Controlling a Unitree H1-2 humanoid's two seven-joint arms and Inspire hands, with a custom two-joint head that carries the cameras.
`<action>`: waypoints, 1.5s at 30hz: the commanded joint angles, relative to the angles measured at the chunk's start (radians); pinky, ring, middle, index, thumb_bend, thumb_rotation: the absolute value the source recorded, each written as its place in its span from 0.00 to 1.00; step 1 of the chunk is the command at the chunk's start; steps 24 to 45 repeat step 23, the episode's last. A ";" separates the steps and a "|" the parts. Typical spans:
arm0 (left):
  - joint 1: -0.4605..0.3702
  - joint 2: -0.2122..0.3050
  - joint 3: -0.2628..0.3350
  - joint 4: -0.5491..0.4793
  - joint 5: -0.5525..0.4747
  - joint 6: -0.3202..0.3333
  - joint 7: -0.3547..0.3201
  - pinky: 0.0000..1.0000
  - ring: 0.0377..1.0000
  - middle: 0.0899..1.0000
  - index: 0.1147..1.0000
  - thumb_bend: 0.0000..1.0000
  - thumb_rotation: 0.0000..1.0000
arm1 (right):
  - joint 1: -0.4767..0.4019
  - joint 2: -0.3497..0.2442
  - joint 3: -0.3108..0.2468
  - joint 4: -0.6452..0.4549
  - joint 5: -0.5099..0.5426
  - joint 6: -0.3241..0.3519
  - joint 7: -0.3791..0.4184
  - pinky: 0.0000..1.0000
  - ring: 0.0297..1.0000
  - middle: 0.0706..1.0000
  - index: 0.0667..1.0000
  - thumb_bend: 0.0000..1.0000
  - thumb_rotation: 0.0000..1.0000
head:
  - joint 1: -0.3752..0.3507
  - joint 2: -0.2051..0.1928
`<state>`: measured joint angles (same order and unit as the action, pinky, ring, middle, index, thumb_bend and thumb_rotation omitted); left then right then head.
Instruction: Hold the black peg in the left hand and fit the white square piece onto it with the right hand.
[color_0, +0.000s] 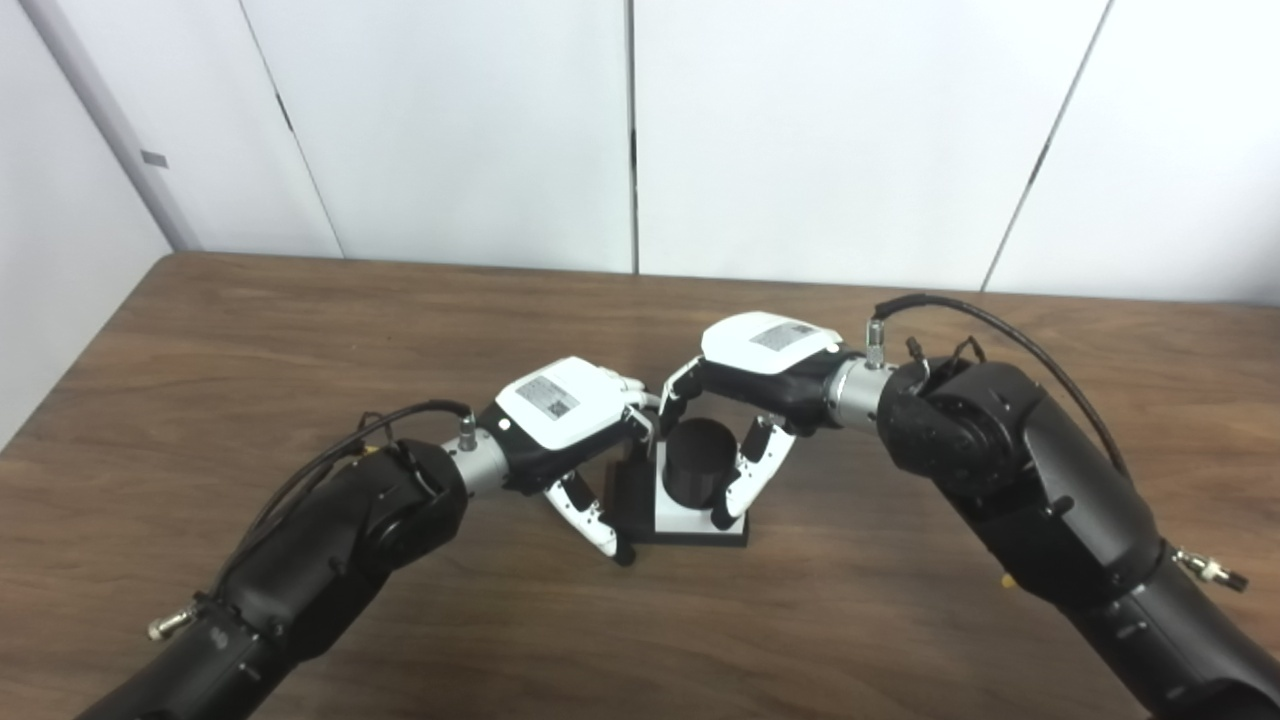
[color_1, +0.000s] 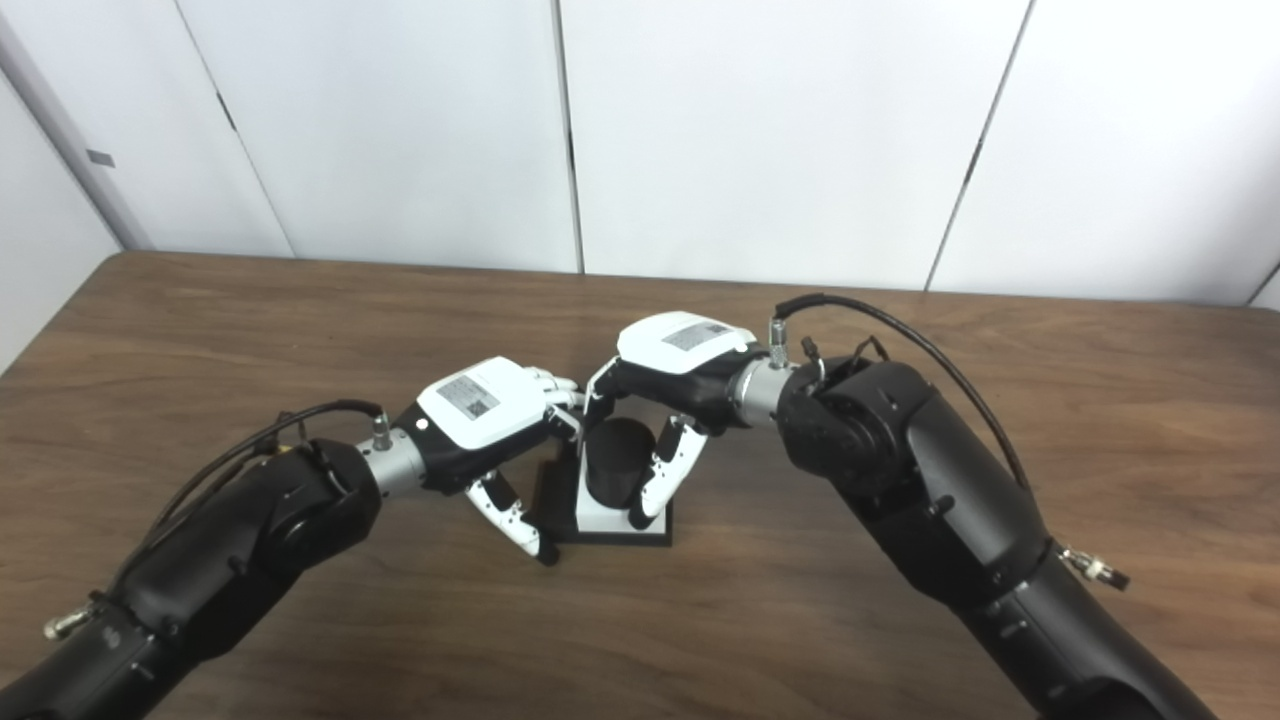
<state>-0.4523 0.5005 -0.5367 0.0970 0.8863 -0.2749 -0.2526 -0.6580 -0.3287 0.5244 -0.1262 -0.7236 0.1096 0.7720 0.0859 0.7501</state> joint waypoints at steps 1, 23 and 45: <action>0.026 -0.006 -0.025 0.027 0.030 -0.001 -0.026 0.87 0.87 0.84 0.42 0.52 0.07 | -0.036 0.000 -0.020 -0.017 0.002 -0.009 -0.021 0.87 0.79 0.73 0.64 0.87 0.33 | 0.000 0.002; 0.036 -0.008 -0.020 0.032 0.043 -0.012 -0.015 0.86 0.87 0.83 0.42 0.53 0.07 | 0.000 -0.061 -0.176 -0.051 0.052 -0.001 -0.091 0.83 0.80 0.76 0.73 0.86 0.22 | -0.017 -0.005; 0.036 -0.008 -0.020 0.032 0.043 -0.012 -0.015 0.86 0.87 0.83 0.42 0.53 0.07 | 0.000 -0.061 -0.176 -0.051 0.052 -0.001 -0.091 0.83 0.80 0.76 0.73 0.86 0.22 | -0.017 -0.005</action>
